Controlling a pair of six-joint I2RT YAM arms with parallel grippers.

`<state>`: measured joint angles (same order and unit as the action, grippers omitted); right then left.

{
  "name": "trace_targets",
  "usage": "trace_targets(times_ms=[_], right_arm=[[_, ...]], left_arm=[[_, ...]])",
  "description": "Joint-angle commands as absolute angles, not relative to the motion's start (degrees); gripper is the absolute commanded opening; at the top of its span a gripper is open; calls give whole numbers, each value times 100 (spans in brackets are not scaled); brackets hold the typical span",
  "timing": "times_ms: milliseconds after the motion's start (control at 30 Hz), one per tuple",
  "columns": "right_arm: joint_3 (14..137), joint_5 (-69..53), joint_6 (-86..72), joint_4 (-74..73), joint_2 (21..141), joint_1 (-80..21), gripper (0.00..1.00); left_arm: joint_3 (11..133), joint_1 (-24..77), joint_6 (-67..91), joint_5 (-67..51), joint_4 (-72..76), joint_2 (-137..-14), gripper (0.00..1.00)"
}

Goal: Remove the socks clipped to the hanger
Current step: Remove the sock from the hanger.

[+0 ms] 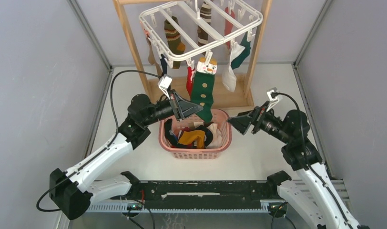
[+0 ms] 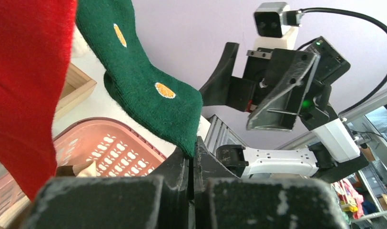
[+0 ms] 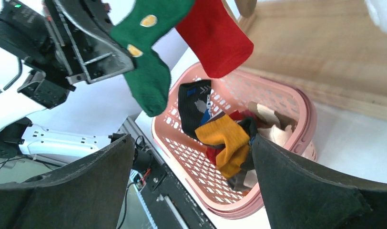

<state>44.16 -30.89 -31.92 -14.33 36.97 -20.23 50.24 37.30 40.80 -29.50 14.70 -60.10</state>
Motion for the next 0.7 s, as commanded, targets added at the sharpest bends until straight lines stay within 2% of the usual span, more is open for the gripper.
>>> trace_targets(times_ms=[0, 433, 667], right_arm=[[4489, -2880, -2968, -1159, 3305, -1911, 100], [5220, -2981, -2817, -815, 3627, -1857, 100], [5449, -3068, -2856, -475, 3860, -1860, 100]], left_arm=[[4834, 3628, 4362, -3318, 2092, -6100, 0], [4869, 3515, 4817, -3757, 2343, -6201, 0], [4746, 3430, 5530, -4135, 3238, -6438, 0]])
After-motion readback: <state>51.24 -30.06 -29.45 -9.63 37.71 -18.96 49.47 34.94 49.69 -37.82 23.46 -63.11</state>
